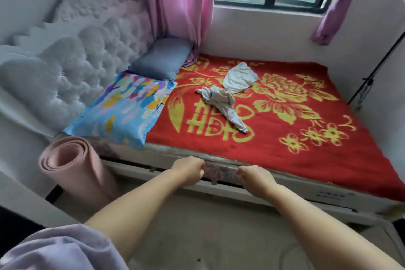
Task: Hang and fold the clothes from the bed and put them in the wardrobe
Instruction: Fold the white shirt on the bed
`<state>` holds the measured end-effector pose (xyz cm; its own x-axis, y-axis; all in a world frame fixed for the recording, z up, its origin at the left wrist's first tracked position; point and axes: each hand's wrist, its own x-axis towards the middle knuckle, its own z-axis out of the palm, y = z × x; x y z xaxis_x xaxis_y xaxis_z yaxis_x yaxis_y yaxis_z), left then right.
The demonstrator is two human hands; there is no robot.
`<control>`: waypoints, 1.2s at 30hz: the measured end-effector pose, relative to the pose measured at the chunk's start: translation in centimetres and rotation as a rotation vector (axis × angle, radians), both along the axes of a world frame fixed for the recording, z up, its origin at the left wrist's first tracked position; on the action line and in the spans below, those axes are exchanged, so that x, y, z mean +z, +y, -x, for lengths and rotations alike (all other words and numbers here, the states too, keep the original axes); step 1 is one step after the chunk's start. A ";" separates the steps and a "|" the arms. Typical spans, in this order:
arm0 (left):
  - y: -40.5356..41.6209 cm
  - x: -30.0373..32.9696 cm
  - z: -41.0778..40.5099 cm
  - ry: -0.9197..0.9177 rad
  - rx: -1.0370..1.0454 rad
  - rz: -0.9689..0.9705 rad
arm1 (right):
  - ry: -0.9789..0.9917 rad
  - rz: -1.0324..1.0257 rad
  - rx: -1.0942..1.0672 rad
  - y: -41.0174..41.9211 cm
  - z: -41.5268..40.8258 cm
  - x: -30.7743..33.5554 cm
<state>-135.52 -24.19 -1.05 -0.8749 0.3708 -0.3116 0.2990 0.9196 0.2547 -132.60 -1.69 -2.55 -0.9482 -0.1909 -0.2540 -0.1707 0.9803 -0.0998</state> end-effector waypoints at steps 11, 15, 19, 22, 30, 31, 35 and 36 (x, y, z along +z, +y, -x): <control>3.3 -3.5 19.4 -0.111 -0.047 -0.013 | -0.050 0.036 -0.169 4.9 15.8 -3.0; 3.7 -3.8 28.0 -0.137 -0.039 -0.008 | -0.076 0.049 -0.239 6.0 22.6 -3.7; 4.9 -5.6 33.8 -0.185 -0.022 0.005 | -0.159 0.077 -0.256 6.4 26.8 -5.9; 6.6 -7.3 37.4 -0.226 -0.043 0.002 | -0.196 0.076 -0.261 7.9 30.7 -7.7; 10.5 -11.6 49.2 -0.317 0.152 -0.049 | -0.269 0.057 -0.152 12.3 47.2 -12.2; 10.9 -12.2 50.5 -0.327 0.173 -0.057 | -0.288 0.043 -0.121 12.6 49.1 -12.7; 12.4 -15.2 55.3 -0.334 0.220 -0.063 | -0.349 0.036 -0.040 13.1 56.6 -15.2; 12.7 -16.1 56.6 -0.332 0.211 -0.054 | -0.349 0.044 -0.028 12.9 58.5 -16.1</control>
